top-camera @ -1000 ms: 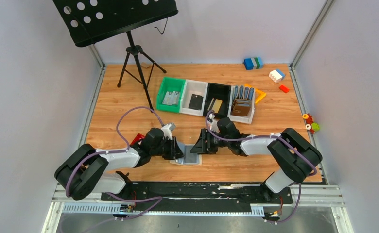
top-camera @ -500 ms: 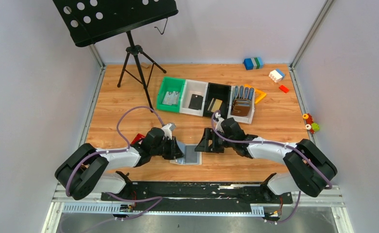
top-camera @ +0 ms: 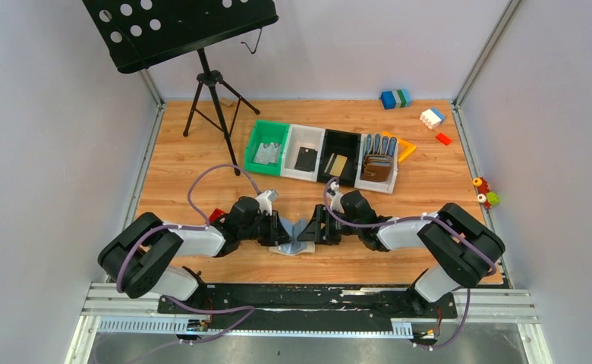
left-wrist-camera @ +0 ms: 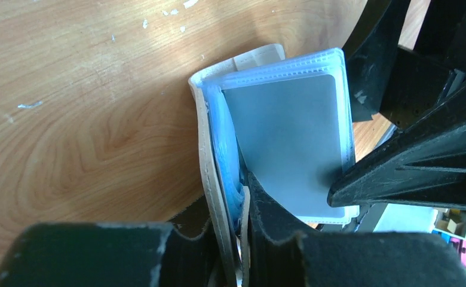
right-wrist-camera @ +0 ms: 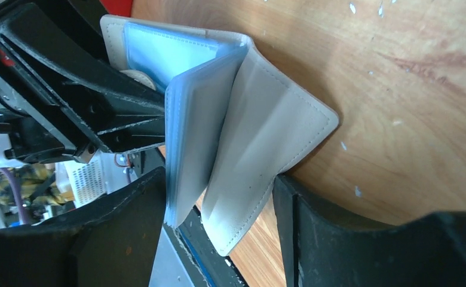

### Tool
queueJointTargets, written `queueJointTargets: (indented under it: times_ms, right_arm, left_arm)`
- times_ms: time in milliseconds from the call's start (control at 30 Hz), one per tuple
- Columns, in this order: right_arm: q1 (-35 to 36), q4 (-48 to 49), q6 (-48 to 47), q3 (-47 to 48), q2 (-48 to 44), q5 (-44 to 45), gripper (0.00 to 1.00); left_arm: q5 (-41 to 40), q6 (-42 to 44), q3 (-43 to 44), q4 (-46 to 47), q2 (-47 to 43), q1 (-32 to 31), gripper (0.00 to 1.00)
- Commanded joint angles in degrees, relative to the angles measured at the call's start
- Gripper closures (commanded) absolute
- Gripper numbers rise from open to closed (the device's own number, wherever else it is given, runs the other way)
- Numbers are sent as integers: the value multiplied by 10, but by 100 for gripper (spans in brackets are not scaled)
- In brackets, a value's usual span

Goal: Take the credit cards out of the card holder
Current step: Open the card holder at the center of the board.

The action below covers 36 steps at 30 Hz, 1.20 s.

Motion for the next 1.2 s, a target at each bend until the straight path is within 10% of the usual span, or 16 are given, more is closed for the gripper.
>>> queueJointTargets:
  times_ms: [0,433,667,900,1000,1167]
  right_arm:
    - [12,105,55,-36,24,-33,37]
    - [12,14,28,-3,-6,-10,24]
    - [16,-2,32,22,3,-21,41]
    - [15,-49,0,37,-3,4,80]
    - [5,-76,-17,35,-26,20,98]
    - [-24,-57,-32,-1,-77,9,100]
  left_arm:
    - [-38,24,-6,-57,39,-3,86]
    - [-41,31,1,-84,6,-3,87]
    - [-43,36,7,-98,1,-3,87]
    - [-33,34,7,-102,-17,-3,86]
    - [-67,50,16,-154,-59,-3,79]
    - [-156,82,37,-283,-147,5,57]
